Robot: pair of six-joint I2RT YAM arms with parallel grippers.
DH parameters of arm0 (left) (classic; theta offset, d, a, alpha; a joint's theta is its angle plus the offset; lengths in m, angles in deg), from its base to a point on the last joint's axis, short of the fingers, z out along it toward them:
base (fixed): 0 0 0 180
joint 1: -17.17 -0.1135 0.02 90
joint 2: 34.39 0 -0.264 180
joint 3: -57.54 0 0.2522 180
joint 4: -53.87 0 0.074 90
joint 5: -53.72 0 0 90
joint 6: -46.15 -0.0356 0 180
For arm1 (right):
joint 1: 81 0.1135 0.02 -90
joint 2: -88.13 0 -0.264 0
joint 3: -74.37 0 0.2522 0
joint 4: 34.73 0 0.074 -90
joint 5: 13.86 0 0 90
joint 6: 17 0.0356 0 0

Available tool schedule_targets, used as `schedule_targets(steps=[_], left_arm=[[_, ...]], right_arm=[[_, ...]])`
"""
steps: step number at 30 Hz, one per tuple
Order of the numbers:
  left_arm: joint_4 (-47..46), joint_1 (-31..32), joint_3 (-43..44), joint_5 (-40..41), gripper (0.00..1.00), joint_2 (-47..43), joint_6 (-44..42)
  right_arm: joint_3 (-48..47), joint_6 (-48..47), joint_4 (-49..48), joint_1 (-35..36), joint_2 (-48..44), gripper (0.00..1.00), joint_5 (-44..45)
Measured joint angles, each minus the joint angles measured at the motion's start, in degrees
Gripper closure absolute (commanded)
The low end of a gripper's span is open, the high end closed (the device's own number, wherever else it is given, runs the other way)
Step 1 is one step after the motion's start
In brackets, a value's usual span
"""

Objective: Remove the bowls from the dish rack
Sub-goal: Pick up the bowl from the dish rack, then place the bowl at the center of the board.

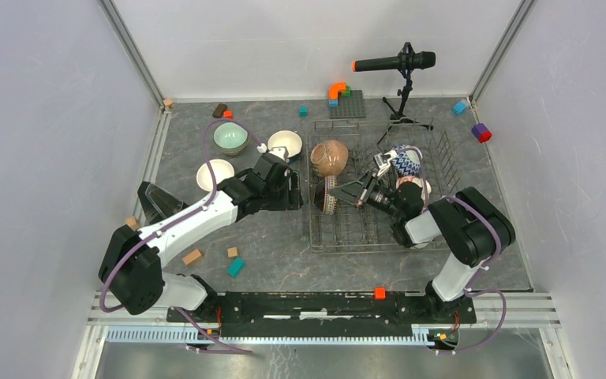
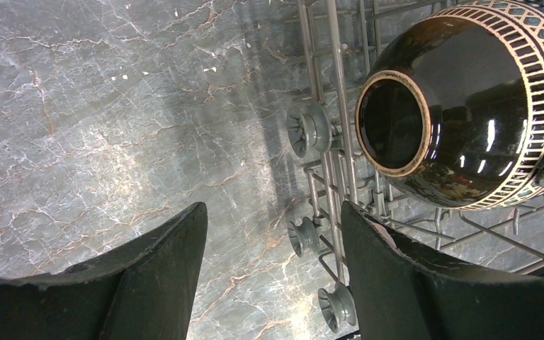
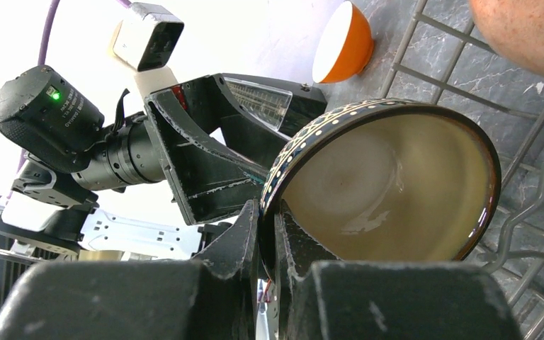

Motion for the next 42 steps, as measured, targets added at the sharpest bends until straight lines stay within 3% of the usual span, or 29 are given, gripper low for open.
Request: schedule_targets(steps=[7, 13, 16, 19, 21, 24, 32, 36, 42], left_arm=[[0.2, 0.3, 0.0, 1.7, 0.23, -1.9, 0.0], [0.4, 0.3, 0.0, 3.0, 0.18, -7.1, 0.0], [0.4, 0.3, 0.0, 4.6, 0.15, -10.5, -0.4], [0.3, 0.3, 0.0, 7.4, 0.12, -14.6, -1.4], [-0.2, 0.3, 0.0, 9.4, 0.02, -17.7, -1.7], [-0.7, 0.3, 0.0, 12.4, 0.0, -21.7, -1.6], [-3.5, 0.3, 0.0, 16.2, 0.0, -29.9, -1.3], [-6.4, 0.3, 0.9, 11.8, 0.0, -31.2, -2.3], [-6.3, 0.3, 6.7, 4.6, 0.0, -29.4, -8.1]], right_arm=[[0.4, -0.4, -0.1, 0.0, -3.7, 1.0, -1.6], [0.6, -6.8, 4.1, 0.0, -12.7, 1.0, -2.7], [0.4, -14.5, 14.1, 0.2, -20.0, 1.0, -2.6], [-1.4, -24.9, 29.3, 1.4, -28.0, 1.0, -0.7], [-3.8, -32.3, 39.9, 3.0, -32.5, 1.0, 1.5], [-7.8, -41.8, 53.0, 6.1, -37.0, 1.0, 5.8], [-21.3, -64.8, 80.9, 22.1, -42.0, 1.0, 24.7], [-27.1, -74.6, 90.6, 30.4, -41.5, 1.0, 36.3], [-33.2, -90.4, 101.2, 49.6, -37.8, 1.0, 57.9]])
